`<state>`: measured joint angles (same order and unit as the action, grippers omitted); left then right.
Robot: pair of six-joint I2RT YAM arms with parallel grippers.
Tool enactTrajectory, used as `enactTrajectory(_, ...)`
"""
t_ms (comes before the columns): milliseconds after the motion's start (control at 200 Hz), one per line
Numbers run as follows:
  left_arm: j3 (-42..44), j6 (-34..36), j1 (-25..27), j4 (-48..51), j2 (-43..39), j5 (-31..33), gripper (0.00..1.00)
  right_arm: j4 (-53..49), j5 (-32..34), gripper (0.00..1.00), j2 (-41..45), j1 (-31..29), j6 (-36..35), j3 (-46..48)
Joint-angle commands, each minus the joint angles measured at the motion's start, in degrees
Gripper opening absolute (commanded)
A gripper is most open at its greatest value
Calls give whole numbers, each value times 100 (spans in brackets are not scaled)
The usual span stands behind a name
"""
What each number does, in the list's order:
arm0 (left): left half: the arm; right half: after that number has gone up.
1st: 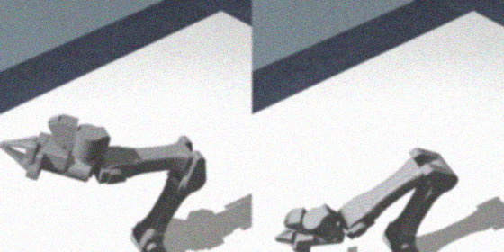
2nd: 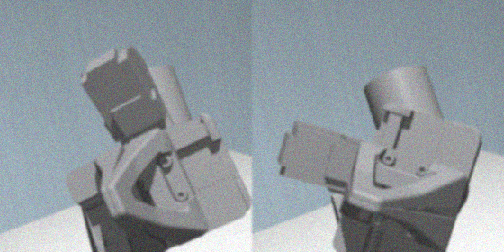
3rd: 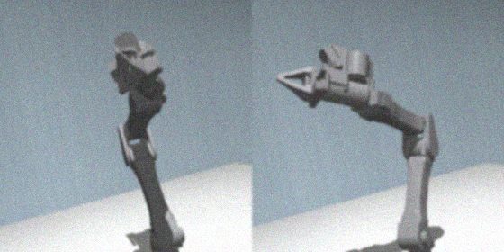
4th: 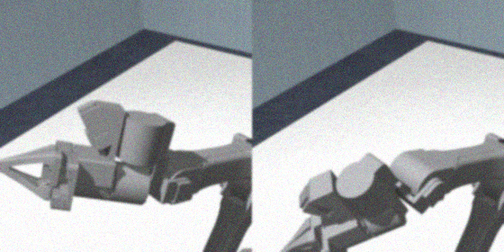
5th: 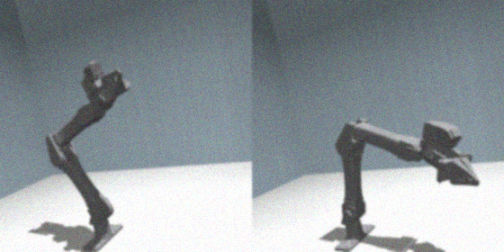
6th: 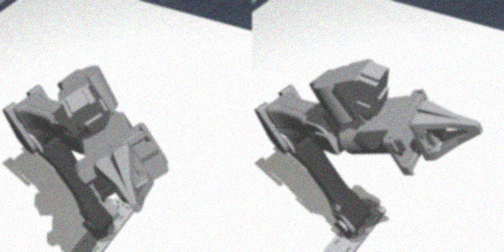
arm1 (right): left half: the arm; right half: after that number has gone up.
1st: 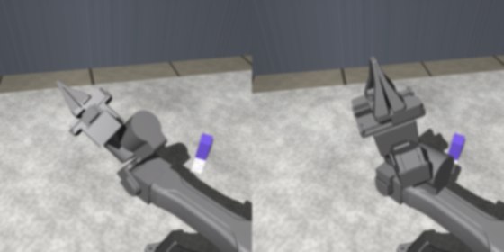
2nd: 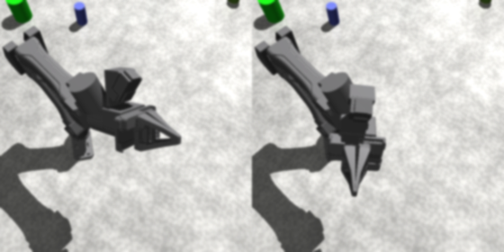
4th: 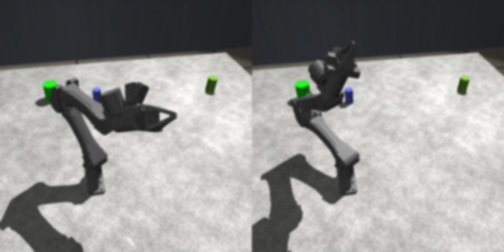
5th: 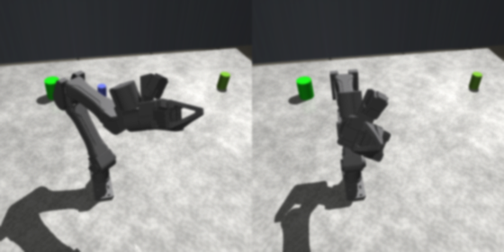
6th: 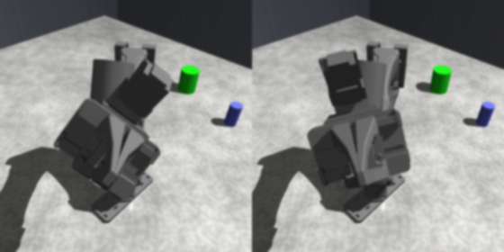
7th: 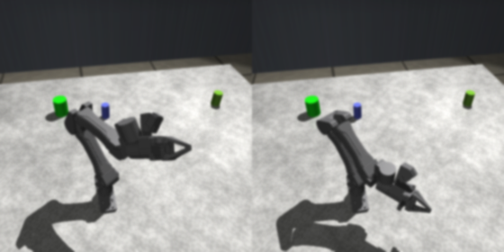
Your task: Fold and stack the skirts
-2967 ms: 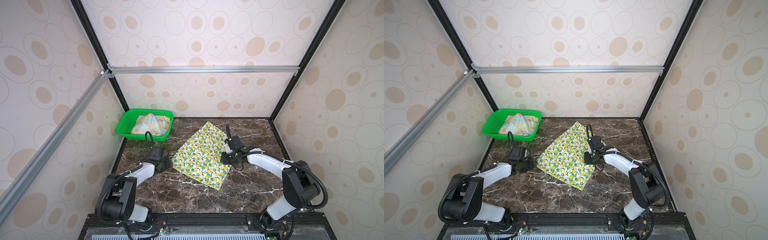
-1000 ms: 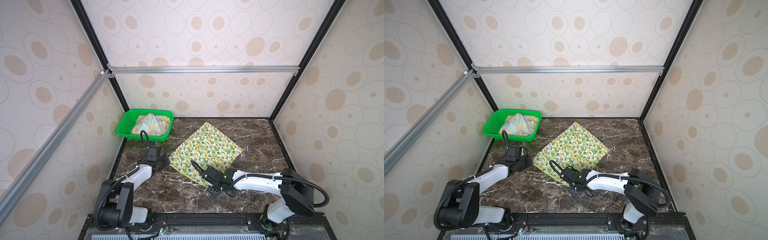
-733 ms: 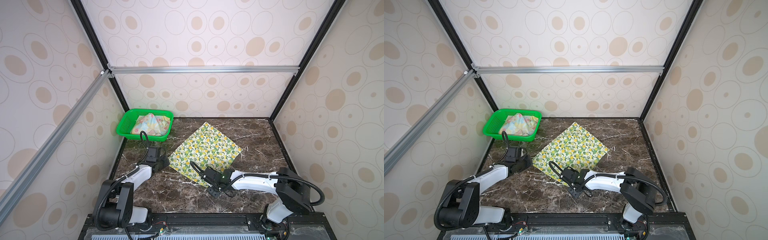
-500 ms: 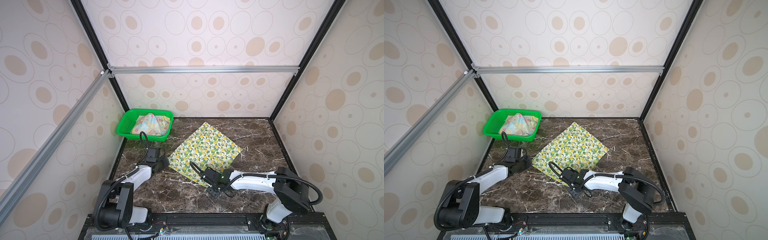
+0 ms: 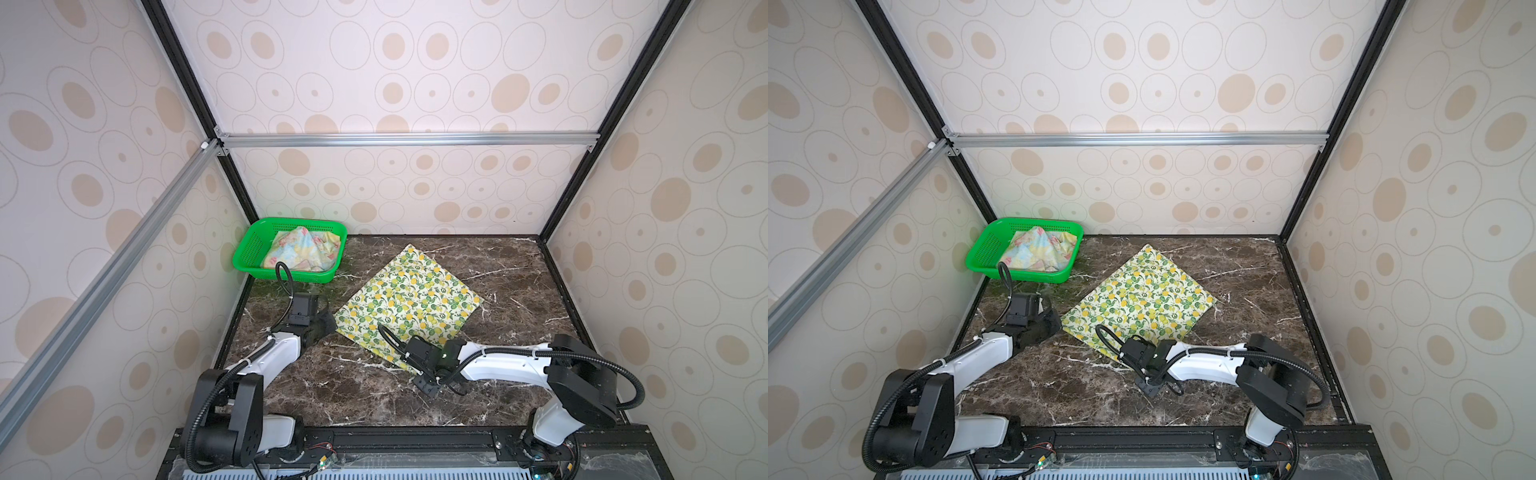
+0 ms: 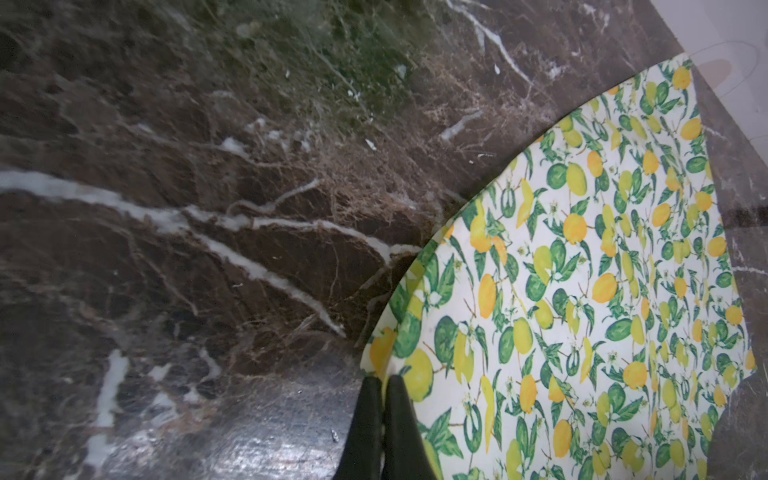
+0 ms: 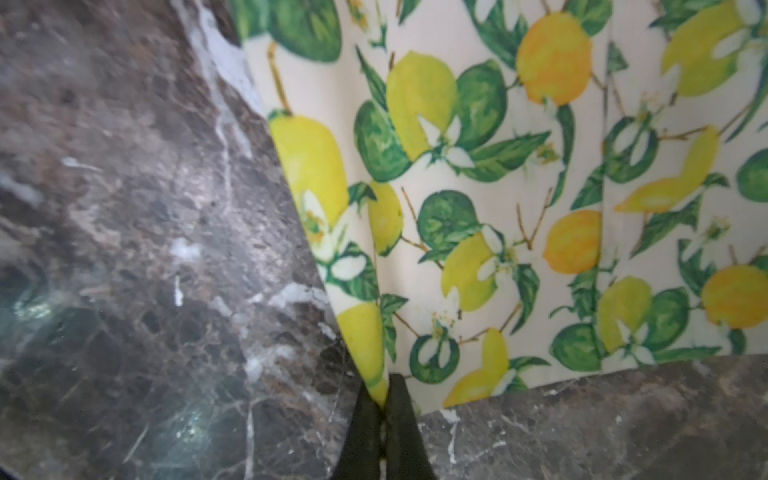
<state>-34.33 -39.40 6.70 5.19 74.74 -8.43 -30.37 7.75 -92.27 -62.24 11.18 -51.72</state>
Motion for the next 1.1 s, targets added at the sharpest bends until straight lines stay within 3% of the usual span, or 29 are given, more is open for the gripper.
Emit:
enactTrajectory(0, -275, 224, -114, 368, -181, 412, 0, -325, -263, 0, 392, -49, -103, -159)
enactTrajectory(385, -713, 499, -234, 1456, -1034, 978, 0, -889, -580, 0, 1097, -181, -222, -749)
enactTrajectory(790, -1167, 564, -257, 2869, -2304, 1385, 0, -791, -892, 0, 1264, -1070, 171, -922)
enactTrajectory(1095, -1824, 728, -257, 3611, -2511, 1659, 0, -521, -1466, 0, 1393, -1352, 403, -1086)
